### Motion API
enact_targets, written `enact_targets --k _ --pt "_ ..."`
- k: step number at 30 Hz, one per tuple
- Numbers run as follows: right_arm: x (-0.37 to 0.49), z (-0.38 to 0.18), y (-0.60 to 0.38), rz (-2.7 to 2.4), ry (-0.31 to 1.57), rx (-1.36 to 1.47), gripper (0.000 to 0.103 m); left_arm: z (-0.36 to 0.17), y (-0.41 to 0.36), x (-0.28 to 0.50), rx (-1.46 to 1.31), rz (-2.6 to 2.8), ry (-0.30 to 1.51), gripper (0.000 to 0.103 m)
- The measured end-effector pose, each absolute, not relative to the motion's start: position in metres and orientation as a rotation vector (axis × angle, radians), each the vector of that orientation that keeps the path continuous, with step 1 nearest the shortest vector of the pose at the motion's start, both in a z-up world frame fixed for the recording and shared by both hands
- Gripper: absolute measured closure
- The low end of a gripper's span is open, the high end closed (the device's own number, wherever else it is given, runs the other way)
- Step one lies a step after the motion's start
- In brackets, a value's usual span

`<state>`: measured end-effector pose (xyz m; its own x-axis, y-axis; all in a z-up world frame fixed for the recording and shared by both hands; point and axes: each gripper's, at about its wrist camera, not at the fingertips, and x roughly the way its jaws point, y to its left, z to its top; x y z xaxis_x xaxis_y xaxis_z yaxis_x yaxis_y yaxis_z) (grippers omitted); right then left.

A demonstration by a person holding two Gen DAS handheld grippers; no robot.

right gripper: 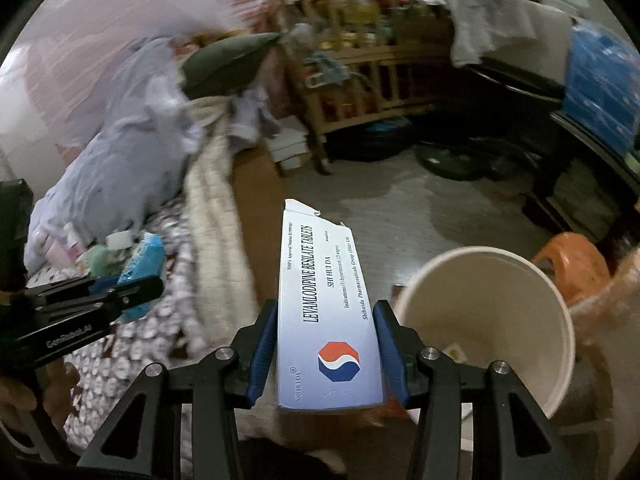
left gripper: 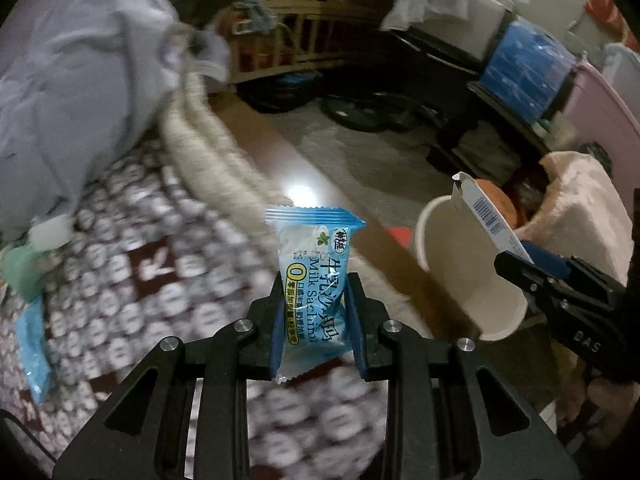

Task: Collect trash
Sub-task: 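Carry the medicine box with the right tool while the left tool carries the sachet to the bucket, then open both tools to drop the box and sachet into the bucket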

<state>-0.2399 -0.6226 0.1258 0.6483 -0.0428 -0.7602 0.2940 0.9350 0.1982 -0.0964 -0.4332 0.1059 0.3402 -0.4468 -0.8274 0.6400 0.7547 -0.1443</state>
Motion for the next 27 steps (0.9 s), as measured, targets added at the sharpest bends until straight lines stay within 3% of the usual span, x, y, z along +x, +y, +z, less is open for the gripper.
enact_targets --k 22,24,26,27 --pt "-0.285 0.074 -0.737 -0.461 0.913 0.485 0.057 0.077 -0.577 -0.123 0.201 -1.025 1.134 0.077" --pt "-0.284 0.072 -0.742 -0.483 0.912 0.494 0.056 0.073 -0.585 -0.125 0.195 -1.045 1.14 0.073" --pt "-0.283 0.07 -0.746 -0.503 0.911 0.499 0.055 0.07 -0.587 -0.125 0.187 -1.055 1.146 0.053" --pt "-0.283 0.069 -0.748 -0.508 0.912 0.502 0.055 0.069 -0.587 -0.124 0.175 -1.058 1.15 0.051"
